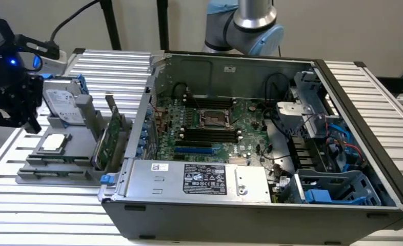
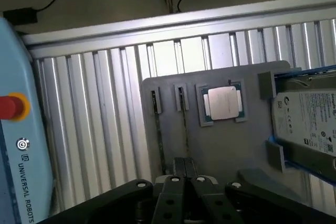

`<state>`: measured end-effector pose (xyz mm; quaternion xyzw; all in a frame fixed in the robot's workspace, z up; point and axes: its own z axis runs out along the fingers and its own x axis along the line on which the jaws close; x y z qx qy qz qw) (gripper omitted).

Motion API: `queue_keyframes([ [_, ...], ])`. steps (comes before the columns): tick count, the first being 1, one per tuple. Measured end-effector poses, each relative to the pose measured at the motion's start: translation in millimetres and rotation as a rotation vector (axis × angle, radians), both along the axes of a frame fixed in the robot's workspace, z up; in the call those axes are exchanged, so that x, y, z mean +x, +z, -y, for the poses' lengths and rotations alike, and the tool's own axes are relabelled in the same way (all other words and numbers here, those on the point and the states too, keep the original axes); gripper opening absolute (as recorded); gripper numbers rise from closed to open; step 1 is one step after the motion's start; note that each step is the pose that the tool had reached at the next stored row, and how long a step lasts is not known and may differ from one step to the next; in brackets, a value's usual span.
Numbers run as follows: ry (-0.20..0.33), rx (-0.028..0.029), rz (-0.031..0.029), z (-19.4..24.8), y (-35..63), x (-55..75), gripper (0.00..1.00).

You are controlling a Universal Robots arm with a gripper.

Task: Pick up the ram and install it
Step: 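Pick up the ram and move it above insertion slot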

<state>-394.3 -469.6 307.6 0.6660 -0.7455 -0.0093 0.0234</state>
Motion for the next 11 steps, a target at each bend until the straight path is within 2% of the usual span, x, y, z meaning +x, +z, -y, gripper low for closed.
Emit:
queue_keyframes([
  [8,0.141,0.0000,0.0000,0.1,-6.3,0.0,0.00],
  [11,0.167,0.0010,0.0000,2.2,-8.9,-0.1,0.00],
])
